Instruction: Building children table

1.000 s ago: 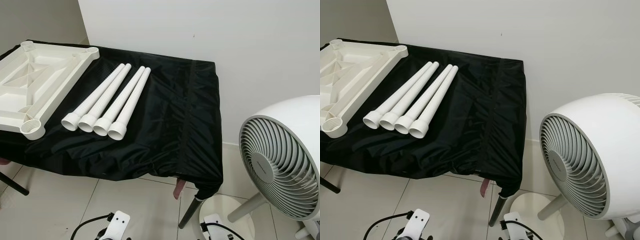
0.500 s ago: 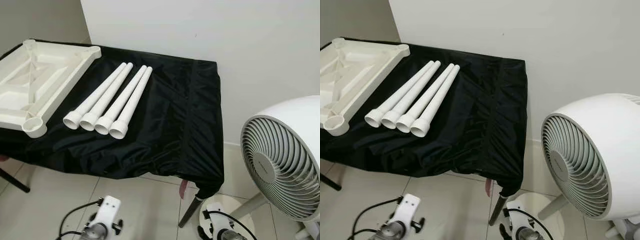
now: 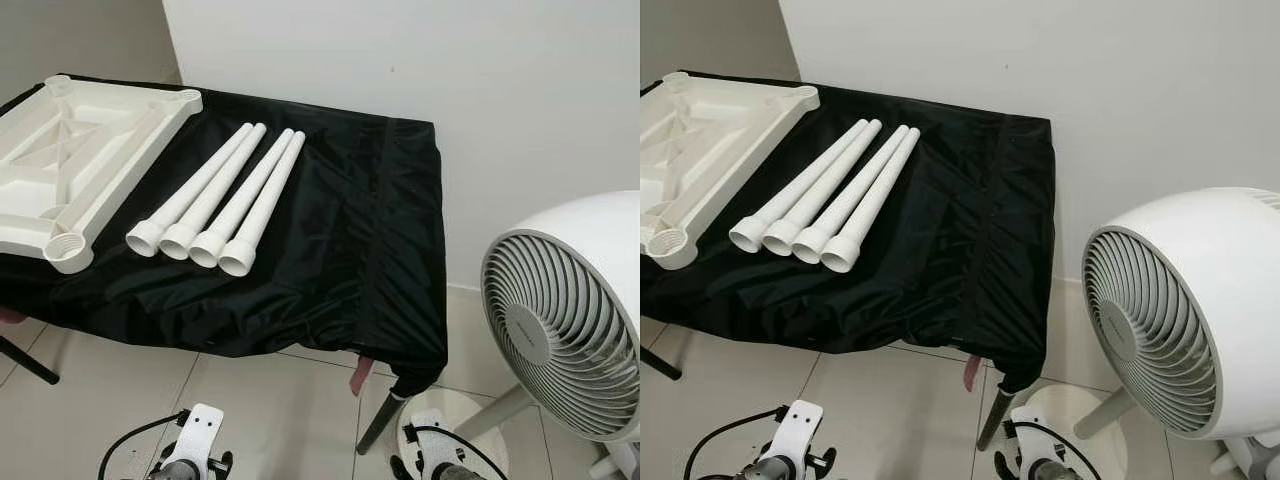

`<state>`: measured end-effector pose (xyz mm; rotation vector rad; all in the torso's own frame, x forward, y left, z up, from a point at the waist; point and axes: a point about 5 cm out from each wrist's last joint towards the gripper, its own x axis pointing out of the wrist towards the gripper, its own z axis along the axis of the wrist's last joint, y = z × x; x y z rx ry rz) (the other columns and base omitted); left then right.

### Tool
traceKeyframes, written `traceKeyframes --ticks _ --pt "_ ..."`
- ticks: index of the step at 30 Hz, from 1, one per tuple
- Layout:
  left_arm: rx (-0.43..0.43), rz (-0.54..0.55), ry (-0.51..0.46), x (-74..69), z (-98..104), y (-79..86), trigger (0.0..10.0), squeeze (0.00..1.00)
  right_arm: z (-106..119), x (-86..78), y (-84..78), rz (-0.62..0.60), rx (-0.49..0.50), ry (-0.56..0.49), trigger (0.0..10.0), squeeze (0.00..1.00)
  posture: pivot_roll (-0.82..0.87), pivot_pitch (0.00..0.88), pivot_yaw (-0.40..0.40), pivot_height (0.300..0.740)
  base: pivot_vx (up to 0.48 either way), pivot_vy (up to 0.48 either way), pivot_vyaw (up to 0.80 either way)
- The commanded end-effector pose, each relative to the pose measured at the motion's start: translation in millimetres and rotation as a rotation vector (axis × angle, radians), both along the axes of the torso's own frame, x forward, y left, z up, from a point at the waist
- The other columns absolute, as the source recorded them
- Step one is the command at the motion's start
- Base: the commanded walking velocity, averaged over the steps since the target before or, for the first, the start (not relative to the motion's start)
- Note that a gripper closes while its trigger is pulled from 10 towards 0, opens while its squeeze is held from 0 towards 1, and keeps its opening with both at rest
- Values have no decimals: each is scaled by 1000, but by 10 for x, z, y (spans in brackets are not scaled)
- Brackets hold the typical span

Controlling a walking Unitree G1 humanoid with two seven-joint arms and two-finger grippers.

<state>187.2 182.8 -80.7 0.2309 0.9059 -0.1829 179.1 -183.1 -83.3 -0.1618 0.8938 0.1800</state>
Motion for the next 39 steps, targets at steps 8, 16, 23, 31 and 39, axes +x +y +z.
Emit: traceKeyframes --ticks 8,16,23,31,39 --pt "26 7 35 -165 -83 -35 10000 0 -58 -163 -113 -86 12 32 10000 0 74 10 53 740 0 0 0" --pt "3 66 37 -159 -82 -23 10000 0 -68 -237 -184 -150 17 14 10000 0 67 17 60 740 0 0 0" --pt "-8 82 38 -160 -88 -69 10000 0 -78 -219 -83 -95 15 23 10000 0 99 0 32 740 0 0 0" --pt "-13 102 64 -209 -111 -49 10000 0 -56 -142 -31 -70 11 13 10000 0 101 0 41 740 0 0 0" --pt "18 84 77 -208 -113 -28 10000 0 -56 -147 -57 -64 -1 19 10000 0 103 0 30 740 0 285 0"
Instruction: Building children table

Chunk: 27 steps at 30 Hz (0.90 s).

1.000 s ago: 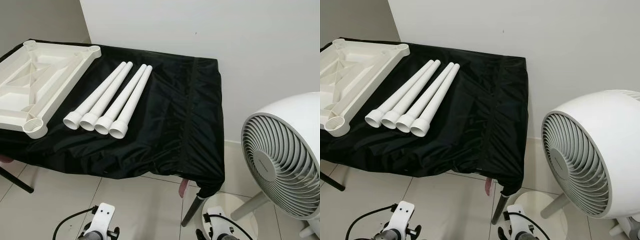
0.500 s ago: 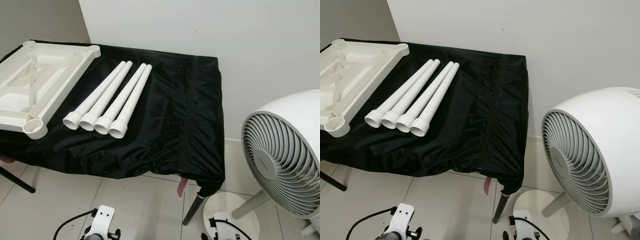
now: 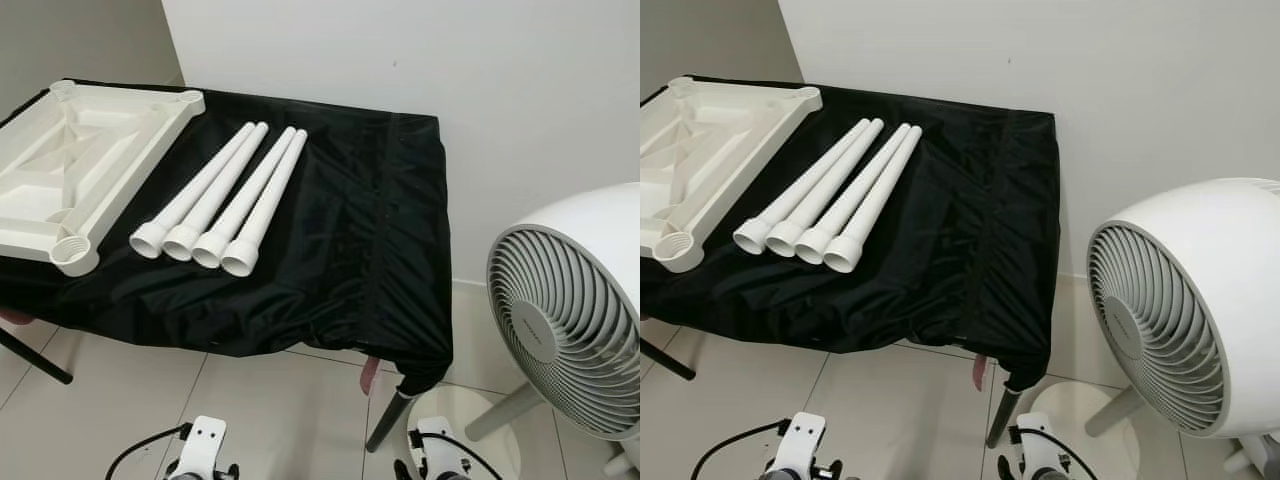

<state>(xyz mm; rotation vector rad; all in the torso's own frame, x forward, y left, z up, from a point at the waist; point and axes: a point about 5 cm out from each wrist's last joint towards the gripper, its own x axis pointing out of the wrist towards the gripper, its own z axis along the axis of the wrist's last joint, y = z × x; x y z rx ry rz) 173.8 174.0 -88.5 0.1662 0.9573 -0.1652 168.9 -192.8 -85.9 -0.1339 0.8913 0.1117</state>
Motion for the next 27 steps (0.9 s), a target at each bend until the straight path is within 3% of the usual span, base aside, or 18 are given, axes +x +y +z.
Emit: traceKeyframes --ticks 1,13,27 --pt "58 29 29 -74 -37 45 10000 0 -32 -53 32 4 3 28 10000 0 103 0 30 740 0 480 0" --pt "51 23 43 -94 -56 -47 10000 0 -57 -125 0 9 0 46 10000 0 93 0 11 740 0 469 0" --pt "61 11 53 -141 -74 -29 10000 0 -70 -159 -18 33 -16 66 10000 0 102 0 -1 740 0 460 0"
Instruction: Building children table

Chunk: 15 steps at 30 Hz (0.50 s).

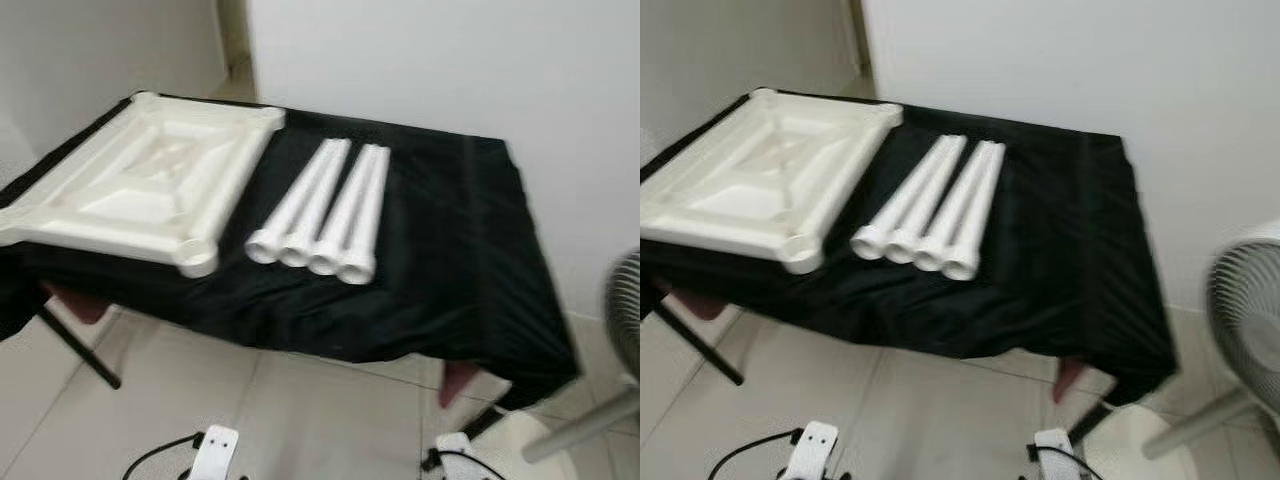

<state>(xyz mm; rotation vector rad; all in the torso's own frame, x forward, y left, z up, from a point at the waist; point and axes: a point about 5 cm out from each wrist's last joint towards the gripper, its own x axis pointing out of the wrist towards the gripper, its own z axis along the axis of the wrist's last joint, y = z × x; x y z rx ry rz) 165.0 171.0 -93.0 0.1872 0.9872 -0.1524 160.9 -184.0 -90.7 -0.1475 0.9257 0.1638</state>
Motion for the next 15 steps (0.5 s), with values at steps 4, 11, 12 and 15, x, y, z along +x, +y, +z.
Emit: traceKeyframes --ticks 4,11,12,15 --pt "34 7 24 -48 -26 -1 10000 0 -23 -80 -105 -9 -26 31 10000 0 107 0 -5 740 0 321 0" --pt "35 8 21 -32 -21 -10 10000 0 -23 -80 -104 1 -27 34 10000 0 111 0 -8 740 0 0 0" --pt "35 8 20 -17 -16 -16 10000 0 -23 -79 -102 5 -29 35 10000 0 113 0 -10 740 0 450 0" --pt "35 9 16 16 -4 -29 10000 0 -24 -77 -98 13 -32 39 10000 0 117 0 -13 740 0 451 0"
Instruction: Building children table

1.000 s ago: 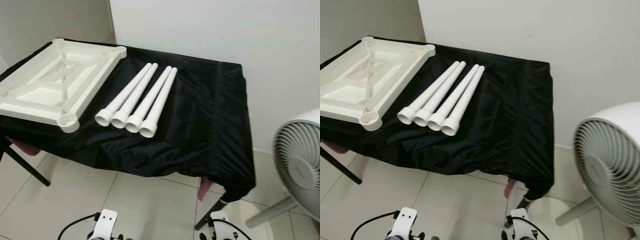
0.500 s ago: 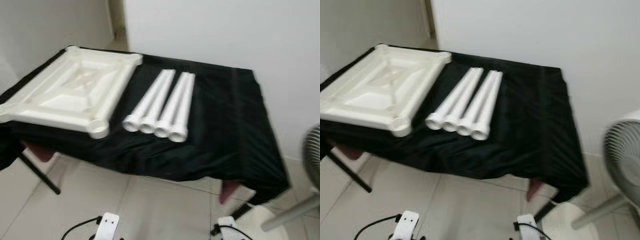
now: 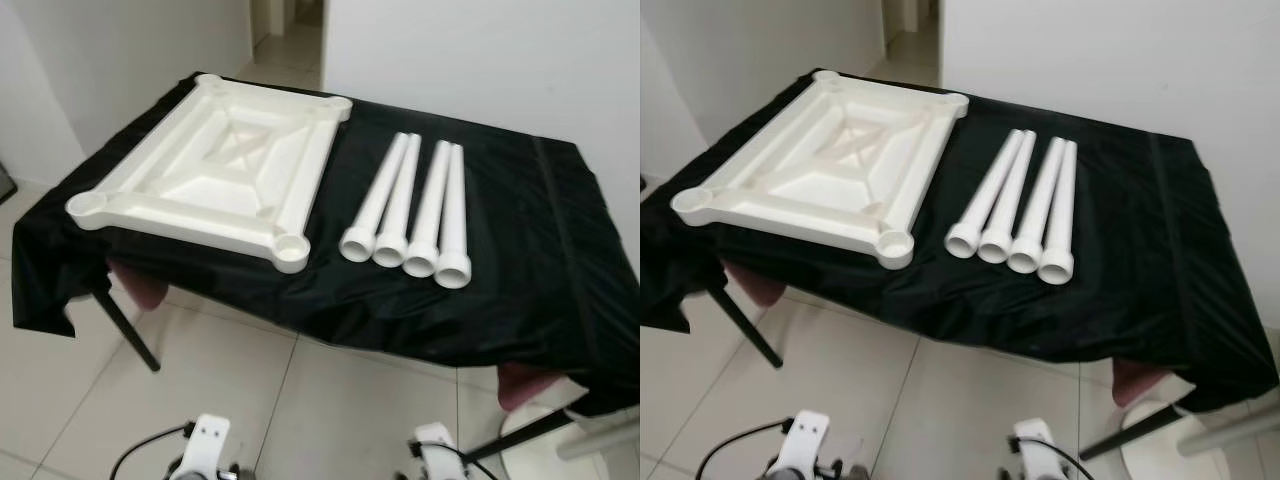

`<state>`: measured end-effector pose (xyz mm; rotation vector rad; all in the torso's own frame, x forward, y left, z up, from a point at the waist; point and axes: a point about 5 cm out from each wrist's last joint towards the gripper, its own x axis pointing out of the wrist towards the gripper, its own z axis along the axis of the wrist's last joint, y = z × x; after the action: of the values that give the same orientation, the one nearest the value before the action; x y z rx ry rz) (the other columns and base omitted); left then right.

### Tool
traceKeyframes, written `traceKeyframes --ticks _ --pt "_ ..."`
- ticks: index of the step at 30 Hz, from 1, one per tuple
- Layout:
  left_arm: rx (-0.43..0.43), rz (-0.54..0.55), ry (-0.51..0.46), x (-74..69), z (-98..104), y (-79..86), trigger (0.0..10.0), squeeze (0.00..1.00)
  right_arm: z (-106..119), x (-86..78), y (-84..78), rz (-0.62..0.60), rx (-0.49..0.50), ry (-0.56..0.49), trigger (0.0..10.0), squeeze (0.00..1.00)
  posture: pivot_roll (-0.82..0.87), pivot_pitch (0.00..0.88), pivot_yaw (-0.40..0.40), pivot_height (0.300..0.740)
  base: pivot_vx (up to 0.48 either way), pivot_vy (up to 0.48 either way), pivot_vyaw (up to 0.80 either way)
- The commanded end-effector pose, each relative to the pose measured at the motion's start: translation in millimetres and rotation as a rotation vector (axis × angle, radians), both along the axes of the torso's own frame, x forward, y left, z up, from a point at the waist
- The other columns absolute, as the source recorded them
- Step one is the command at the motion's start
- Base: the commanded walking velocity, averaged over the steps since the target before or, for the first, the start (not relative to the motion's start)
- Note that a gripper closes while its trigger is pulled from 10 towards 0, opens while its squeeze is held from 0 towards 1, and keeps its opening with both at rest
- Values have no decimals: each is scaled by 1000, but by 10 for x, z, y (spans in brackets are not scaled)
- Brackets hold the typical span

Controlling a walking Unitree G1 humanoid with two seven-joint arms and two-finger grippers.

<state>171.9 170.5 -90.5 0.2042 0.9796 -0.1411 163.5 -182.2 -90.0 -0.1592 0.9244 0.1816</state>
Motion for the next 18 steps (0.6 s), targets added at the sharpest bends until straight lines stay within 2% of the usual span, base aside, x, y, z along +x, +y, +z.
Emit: traceKeyframes --ticks 1,2,6,11,18 --pt "16 8 25 -53 -30 -25 10000 0 -32 -103 -116 -8 -30 38 10000 0 117 0 -13 740 0 454 0" --pt "16 8 24 -47 -28 -27 10000 0 -33 -104 -115 -6 -31 39 10000 0 119 0 -14 740 0 454 0" --pt "20 8 19 -33 -22 -34 10000 0 -33 -102 -110 2 -33 42 10000 0 124 0 -16 740 0 0 0" --pt "35 5 18 -124 -48 40 10000 0 -31 -90 -102 8 -34 42 10000 0 129 0 -19 740 0 0 0" --pt "50 -8 8 -100 -35 59 10000 0 -23 -60 -82 13 -32 38 10000 0 136 0 -19 740 0 0 0"
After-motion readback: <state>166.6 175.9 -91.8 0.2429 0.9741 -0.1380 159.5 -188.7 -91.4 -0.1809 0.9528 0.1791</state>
